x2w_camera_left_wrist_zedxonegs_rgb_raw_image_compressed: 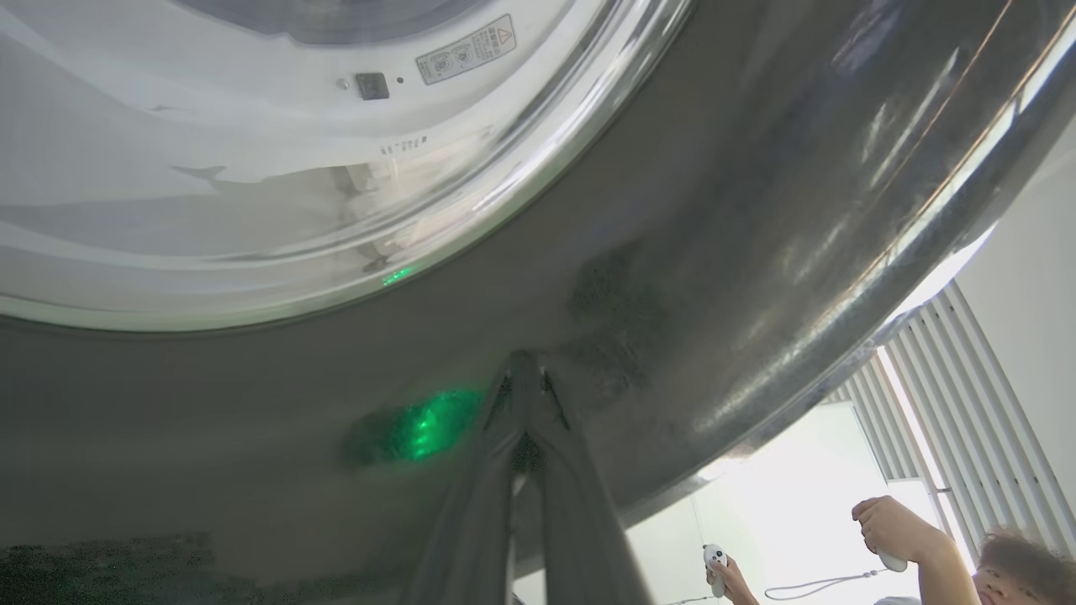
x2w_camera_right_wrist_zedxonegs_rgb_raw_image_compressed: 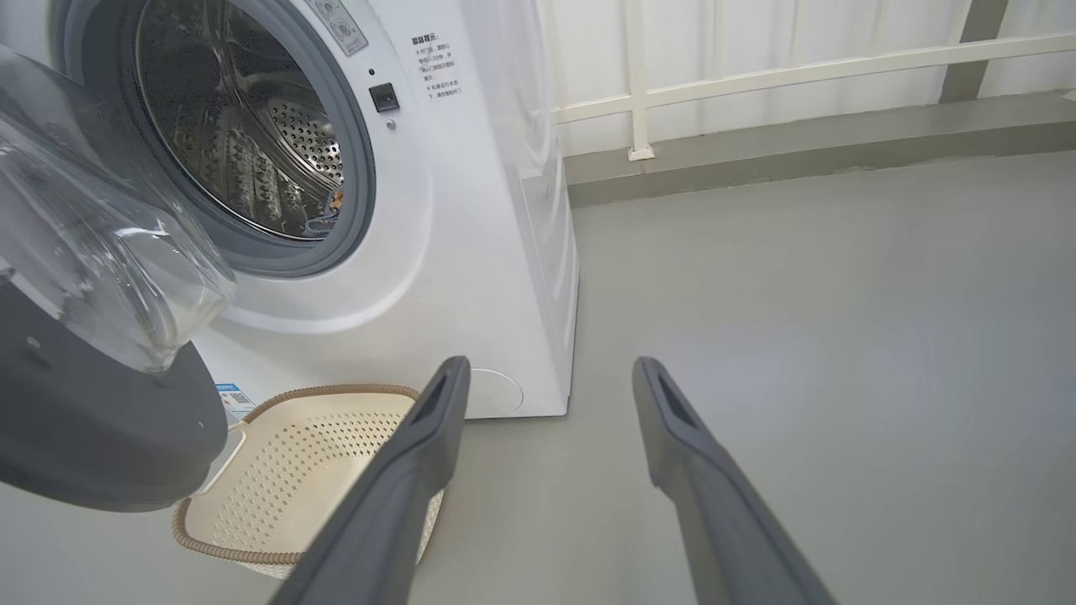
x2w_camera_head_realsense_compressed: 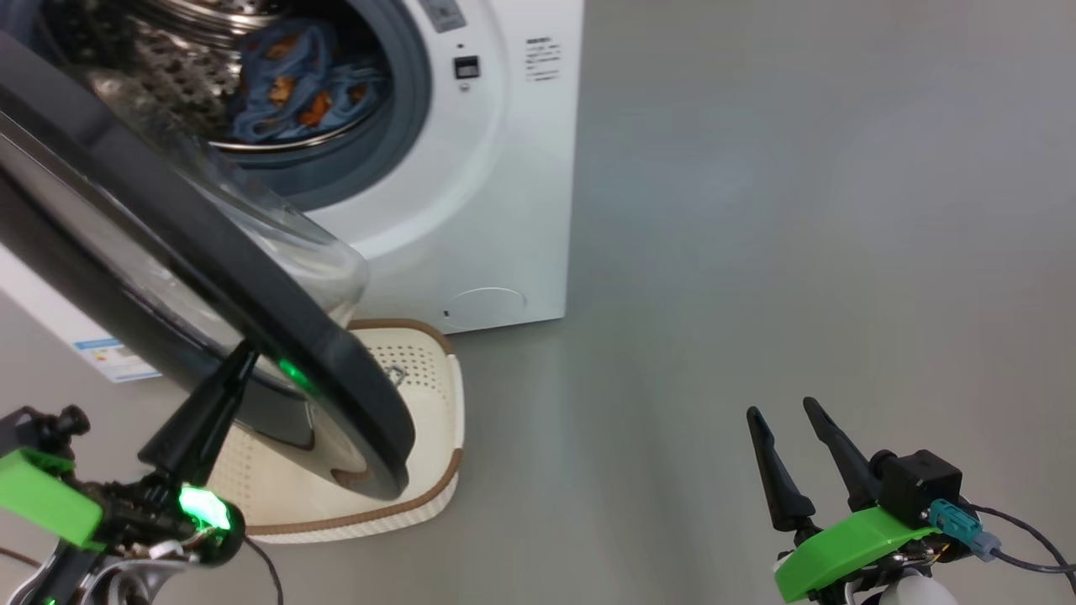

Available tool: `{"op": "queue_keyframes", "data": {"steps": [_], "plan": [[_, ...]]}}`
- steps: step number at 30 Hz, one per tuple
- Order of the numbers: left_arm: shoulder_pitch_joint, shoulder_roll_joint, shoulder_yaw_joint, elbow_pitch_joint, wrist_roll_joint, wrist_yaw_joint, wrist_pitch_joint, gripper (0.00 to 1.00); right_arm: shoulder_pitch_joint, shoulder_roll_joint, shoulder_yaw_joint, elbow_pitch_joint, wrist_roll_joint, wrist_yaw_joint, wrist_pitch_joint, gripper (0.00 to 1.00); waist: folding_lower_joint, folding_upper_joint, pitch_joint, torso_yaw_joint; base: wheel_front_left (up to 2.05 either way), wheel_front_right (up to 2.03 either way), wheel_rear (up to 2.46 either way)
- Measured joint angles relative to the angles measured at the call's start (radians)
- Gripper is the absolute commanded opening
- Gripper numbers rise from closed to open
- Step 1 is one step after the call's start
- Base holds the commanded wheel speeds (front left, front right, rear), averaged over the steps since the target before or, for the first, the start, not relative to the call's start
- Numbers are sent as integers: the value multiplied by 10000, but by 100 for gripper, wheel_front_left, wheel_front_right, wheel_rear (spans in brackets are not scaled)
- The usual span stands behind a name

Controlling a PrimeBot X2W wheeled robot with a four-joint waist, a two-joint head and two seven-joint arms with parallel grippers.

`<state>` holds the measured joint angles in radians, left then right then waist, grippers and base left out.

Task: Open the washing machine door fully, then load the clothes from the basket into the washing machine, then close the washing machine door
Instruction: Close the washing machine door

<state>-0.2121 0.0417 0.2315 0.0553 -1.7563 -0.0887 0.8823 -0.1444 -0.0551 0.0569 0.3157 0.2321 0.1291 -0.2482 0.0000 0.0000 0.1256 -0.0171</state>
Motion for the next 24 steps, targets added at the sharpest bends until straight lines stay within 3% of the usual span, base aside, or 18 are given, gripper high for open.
{"op": "queue_keyframes", "data": {"steps": [13, 24], "plan": [[-1161, -105, -128, 650, 59, -314, -995, 0, -218, 2, 25, -13, 174, 0, -2, 100, 0, 0, 386, -1245, 0, 0, 0], [-1186, -121, -69, 761, 213, -314, -1455, 0, -218, 4, 4, 29, 245, 0, -8, 100, 1, 0, 242, -1170, 0, 0, 0]]}}
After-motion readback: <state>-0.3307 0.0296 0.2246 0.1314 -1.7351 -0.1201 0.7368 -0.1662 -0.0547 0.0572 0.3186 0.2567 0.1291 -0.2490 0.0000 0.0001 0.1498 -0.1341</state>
